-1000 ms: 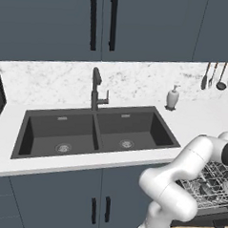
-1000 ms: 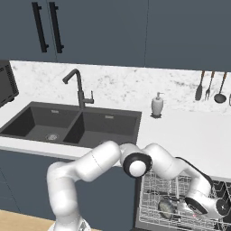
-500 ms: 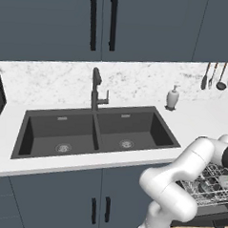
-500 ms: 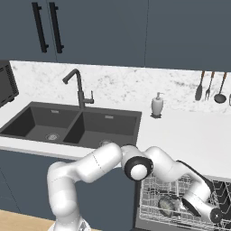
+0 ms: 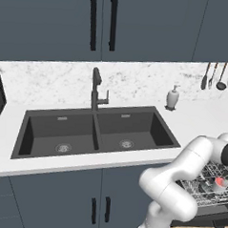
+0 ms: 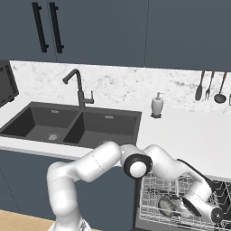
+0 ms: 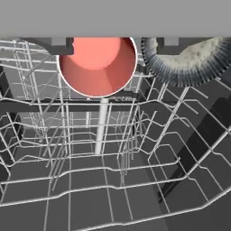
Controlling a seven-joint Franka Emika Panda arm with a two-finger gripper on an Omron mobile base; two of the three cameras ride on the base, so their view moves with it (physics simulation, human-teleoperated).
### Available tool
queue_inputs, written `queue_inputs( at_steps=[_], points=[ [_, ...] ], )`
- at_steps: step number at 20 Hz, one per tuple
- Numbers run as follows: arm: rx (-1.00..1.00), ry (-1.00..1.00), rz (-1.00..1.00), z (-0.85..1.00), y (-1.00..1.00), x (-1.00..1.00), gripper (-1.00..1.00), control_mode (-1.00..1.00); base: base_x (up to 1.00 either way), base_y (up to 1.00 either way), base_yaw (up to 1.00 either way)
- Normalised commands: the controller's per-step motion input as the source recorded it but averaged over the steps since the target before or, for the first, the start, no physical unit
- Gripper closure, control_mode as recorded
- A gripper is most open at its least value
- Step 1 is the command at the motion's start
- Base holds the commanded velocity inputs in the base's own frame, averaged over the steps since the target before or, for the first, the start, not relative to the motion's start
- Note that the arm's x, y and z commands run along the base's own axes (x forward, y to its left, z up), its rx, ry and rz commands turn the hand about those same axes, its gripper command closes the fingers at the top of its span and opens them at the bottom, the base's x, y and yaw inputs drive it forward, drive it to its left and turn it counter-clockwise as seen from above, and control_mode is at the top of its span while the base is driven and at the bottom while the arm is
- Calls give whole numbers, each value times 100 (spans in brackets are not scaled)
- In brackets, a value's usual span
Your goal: Pick up the cup and bowl from the counter, place them in the dishwasher, and close the dishwasher door.
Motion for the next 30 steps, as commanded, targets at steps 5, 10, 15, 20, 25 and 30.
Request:
queue_inputs(
  at_steps=[5,10,15,20,25,30],
  points=[
    [-1,1,0,70,0,-2,-100,-100,0,0,0],
    [0,7,0,57,0,-56,-100,-100,0,0,0],
    [-3,18,0,71,0,-58,-100,-100,0,0,0],
    [-3,4,-6,18,-7,-4,-100,-100,0,0,0],
    [0,-1,-7,43,0,0,-100,-100,0,0,0],
    [2,-5,-7,33,0,-8,-100,-100,0,0,0]
  ],
)
